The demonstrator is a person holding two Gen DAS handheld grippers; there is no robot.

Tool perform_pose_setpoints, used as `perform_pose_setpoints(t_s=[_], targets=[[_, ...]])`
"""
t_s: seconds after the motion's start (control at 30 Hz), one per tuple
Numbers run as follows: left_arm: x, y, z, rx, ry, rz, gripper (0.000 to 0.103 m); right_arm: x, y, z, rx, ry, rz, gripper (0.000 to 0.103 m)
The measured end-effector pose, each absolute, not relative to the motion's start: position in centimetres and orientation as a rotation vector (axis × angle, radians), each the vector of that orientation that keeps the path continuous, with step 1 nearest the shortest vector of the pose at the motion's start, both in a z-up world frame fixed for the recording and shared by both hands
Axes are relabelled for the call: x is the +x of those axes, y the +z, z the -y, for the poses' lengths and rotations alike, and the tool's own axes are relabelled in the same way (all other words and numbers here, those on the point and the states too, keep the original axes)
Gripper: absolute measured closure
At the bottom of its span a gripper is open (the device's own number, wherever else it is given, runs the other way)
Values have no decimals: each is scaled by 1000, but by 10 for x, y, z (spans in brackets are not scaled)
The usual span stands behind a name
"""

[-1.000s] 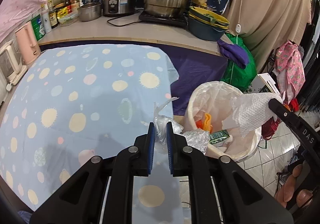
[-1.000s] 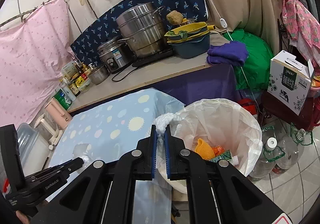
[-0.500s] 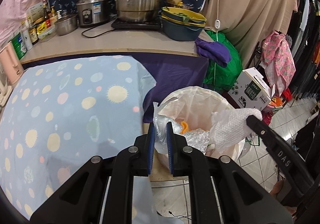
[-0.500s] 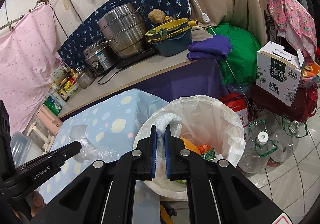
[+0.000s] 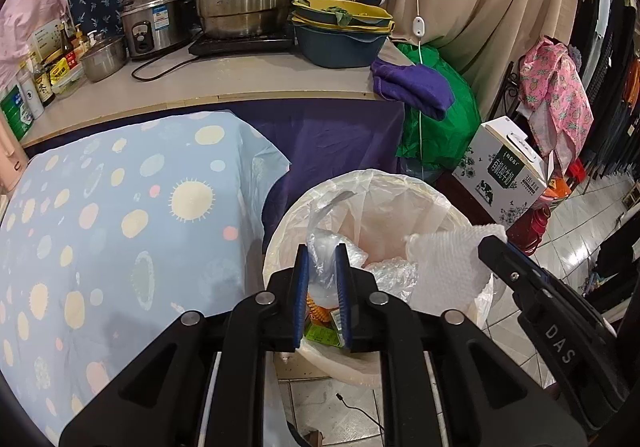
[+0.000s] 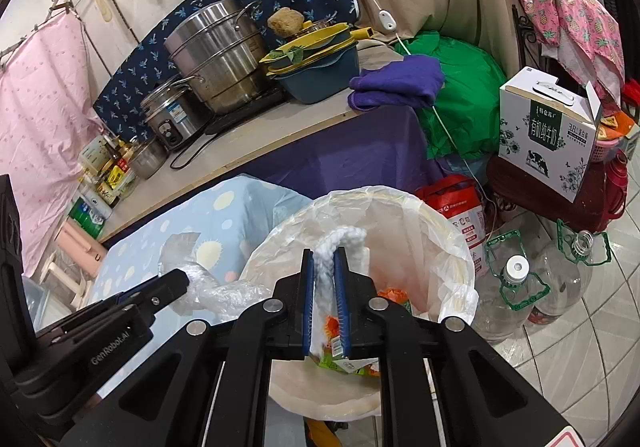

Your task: Collect trash

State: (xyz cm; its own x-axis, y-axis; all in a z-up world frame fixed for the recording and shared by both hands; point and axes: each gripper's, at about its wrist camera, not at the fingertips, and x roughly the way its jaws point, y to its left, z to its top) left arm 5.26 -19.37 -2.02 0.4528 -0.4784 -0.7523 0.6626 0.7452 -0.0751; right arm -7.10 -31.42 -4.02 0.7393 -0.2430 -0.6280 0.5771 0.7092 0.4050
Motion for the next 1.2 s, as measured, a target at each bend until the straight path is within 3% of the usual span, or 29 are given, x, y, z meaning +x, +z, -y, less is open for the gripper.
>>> perform_pose_setpoints(t_s=[0.07,0.1,0.17,0.23,0.47,0.8,1.1,1.2], targets=[[53,-23,196,253,-700,-837,80,-70,-41,316,634,-488,-575,87],[54,-23,197,257,-694,-835,76,-69,-41,316,636,-491,-572,83],[55,-24,197,253,-683,-830,59,-70,-40,316,636,-495,-562,73],[56,-24,195,244,-675,-827,52,-69,-38,315,632,-498,-557,68],[58,-22,192,235,-657,-817,43,-64,-34,308,596,-491,-564,67],[58,-16,181,218,-637,-809,38,-65,-26,295,560,-488,-564,54],[55,-14,166,219,-602,-797,25,-68,-21,287,525,-502,-589,44],[55,-13,160,218,-580,-799,16,-72,-19,285,510,-513,-602,38]])
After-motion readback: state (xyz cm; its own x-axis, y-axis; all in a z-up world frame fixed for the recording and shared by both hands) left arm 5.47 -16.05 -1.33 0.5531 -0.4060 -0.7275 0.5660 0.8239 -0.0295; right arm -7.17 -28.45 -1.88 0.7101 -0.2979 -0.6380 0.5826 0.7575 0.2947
